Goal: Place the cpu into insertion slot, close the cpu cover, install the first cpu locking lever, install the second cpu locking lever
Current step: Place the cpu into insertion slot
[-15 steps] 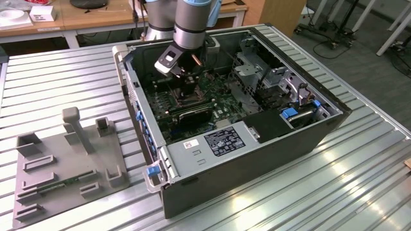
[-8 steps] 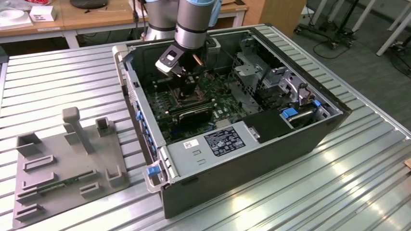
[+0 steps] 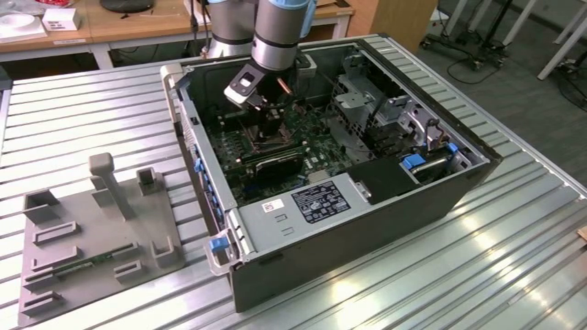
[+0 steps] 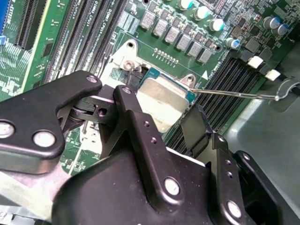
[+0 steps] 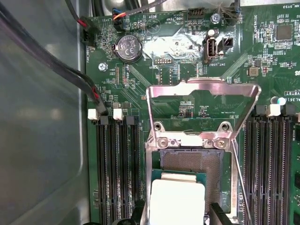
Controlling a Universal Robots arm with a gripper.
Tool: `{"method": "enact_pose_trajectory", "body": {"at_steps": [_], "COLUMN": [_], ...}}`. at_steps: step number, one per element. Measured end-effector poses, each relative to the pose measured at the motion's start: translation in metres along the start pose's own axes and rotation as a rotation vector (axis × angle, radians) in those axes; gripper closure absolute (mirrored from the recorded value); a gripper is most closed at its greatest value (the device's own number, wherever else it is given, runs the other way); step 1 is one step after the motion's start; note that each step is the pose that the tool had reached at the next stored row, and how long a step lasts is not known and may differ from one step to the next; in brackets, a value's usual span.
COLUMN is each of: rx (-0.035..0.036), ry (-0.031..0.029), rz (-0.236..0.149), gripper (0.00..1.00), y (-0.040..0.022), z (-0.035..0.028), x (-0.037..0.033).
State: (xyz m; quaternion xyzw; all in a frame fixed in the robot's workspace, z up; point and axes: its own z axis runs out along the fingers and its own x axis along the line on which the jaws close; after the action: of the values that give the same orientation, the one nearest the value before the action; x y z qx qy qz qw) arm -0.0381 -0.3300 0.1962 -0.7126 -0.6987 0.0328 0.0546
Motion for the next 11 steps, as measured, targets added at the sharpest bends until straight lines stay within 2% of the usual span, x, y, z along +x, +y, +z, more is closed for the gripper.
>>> {"method": "enact_pose_trajectory", "body": {"at_steps": [11], "rx": [0.0088], "ry": [-0.0002], "rz": [0.000], "gripper": [0.36], "y": [0.0055], "z": [0.0009], "x": [0.0000]}}
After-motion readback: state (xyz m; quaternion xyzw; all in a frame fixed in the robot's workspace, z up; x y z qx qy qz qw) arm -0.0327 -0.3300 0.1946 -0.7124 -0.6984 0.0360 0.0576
